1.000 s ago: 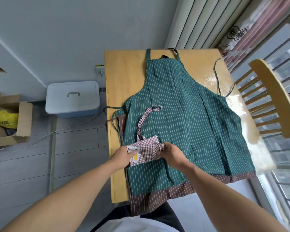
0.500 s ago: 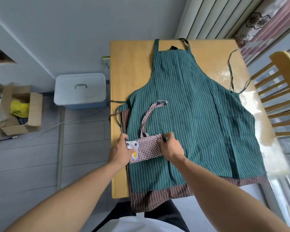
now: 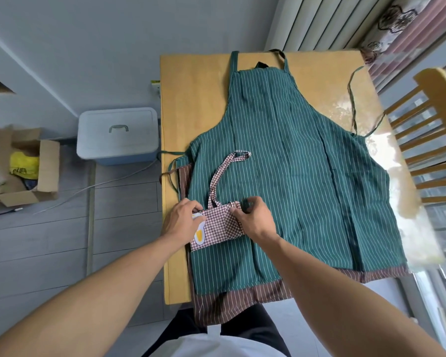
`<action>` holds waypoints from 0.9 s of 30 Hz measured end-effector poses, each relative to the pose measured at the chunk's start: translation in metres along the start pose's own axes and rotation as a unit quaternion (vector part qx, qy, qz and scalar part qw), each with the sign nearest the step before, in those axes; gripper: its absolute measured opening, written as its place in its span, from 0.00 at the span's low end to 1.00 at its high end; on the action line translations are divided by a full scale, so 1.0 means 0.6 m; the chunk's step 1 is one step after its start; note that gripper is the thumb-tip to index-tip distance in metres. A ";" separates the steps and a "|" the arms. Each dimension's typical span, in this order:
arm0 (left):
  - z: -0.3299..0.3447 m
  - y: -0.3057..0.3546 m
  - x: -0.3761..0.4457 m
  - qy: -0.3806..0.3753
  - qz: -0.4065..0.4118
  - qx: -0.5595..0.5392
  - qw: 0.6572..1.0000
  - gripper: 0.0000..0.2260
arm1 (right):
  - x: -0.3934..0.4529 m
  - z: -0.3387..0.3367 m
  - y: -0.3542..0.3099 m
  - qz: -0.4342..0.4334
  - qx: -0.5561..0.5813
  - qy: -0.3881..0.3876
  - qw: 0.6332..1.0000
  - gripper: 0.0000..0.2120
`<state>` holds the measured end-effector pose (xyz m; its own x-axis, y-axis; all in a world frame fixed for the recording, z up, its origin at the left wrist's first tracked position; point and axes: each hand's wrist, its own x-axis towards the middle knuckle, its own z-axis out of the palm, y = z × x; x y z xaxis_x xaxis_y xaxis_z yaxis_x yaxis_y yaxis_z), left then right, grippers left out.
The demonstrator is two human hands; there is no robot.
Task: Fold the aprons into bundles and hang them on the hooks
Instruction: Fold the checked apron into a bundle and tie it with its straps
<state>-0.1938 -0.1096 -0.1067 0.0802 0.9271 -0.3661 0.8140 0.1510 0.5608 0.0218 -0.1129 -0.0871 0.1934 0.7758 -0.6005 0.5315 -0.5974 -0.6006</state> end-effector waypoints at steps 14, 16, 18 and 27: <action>-0.005 0.021 -0.001 -0.136 -0.076 0.000 0.988 0.09 | -0.011 0.008 0.009 0.172 0.323 -0.038 0.930 0.18; 0.000 0.030 -0.006 -0.149 -0.083 -0.024 0.985 0.09 | -0.015 0.001 0.018 0.202 0.391 0.011 0.898 0.21; 0.008 0.044 -0.015 -0.170 -0.087 -0.041 0.981 0.11 | -0.022 -0.003 0.025 0.220 0.440 0.035 0.870 0.25; 0.056 0.072 -0.041 -0.173 -0.122 -0.103 0.972 0.09 | -0.079 0.000 0.063 0.228 0.465 0.004 0.856 0.24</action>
<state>-0.1410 -0.1377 -0.0984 0.1172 0.6902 -0.7141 0.7030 0.4503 0.5505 0.0328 -0.1726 -0.0813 0.2128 0.4181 -0.8831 -0.4850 -0.7394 -0.4669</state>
